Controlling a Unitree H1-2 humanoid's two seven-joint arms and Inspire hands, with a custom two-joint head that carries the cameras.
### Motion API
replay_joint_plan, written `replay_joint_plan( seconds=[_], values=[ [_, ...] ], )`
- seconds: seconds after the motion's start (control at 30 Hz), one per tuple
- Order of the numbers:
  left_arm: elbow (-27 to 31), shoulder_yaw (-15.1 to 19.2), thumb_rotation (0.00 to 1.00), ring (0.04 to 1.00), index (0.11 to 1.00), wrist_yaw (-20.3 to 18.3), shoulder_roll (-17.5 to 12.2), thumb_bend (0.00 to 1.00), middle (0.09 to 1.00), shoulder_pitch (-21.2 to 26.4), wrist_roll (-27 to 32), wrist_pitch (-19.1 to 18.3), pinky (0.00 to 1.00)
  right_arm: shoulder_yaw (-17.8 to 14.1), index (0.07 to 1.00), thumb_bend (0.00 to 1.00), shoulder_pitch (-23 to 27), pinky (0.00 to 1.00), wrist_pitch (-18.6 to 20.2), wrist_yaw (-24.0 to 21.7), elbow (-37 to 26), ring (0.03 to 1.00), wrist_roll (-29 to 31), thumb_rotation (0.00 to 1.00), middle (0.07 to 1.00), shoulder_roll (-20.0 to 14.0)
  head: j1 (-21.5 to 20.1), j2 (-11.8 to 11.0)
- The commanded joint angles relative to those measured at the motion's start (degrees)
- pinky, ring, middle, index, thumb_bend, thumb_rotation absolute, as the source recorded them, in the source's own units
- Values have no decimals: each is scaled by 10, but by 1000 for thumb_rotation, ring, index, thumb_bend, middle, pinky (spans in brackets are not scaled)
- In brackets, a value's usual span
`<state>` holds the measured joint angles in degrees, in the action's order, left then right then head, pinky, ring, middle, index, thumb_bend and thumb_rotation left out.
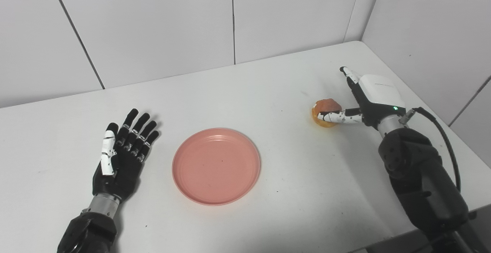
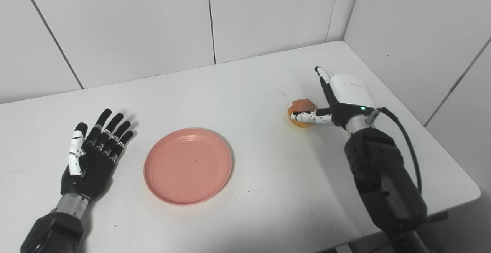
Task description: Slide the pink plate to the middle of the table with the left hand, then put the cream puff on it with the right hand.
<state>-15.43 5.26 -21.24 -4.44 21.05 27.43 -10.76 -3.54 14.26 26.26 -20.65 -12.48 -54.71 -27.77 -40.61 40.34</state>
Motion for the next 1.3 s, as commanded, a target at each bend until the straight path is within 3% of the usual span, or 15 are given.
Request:
replay_joint_plan(
  seconds=[0.0, 0.37, 0.6, 0.93, 1.23, 1.27],
  values=[
    [-15, -2, 1000, 928, 943, 15, -8, 430, 933, -27, -9, -46, 954, -5, 951, 971, 14, 767, 3, 14, -2, 884, 7, 652, 918, -7, 1, 2],
    [-8, 0, 1000, 924, 938, 20, -6, 419, 935, -29, -5, -54, 946, 10, 937, 939, 27, 717, -1, 35, 43, 873, 38, 576, 944, -4, 4, 6],
    [-1, 0, 1000, 923, 934, 22, -8, 427, 929, -30, -6, -59, 946, 24, 923, 931, 36, 672, -1, 56, 69, 827, 51, 535, 906, -6, 2, 12],
    [2, -2, 1000, 921, 937, 25, -9, 426, 929, -31, -6, -62, 944, 38, 921, 924, 43, 702, -3, 76, 99, 837, 77, 546, 902, -7, 4, 16],
    [11, -1, 1000, 925, 941, 28, -8, 421, 934, -32, -6, -68, 949, 42, 890, 875, 49, 702, -3, 94, 121, 835, 98, 460, 889, -5, 4, 19],
    [12, -1, 1000, 926, 941, 29, -7, 421, 935, -32, -6, -69, 948, 42, 851, 849, 50, 565, -5, 97, 124, 692, 101, 416, 773, -6, 4, 19]
  ],
)
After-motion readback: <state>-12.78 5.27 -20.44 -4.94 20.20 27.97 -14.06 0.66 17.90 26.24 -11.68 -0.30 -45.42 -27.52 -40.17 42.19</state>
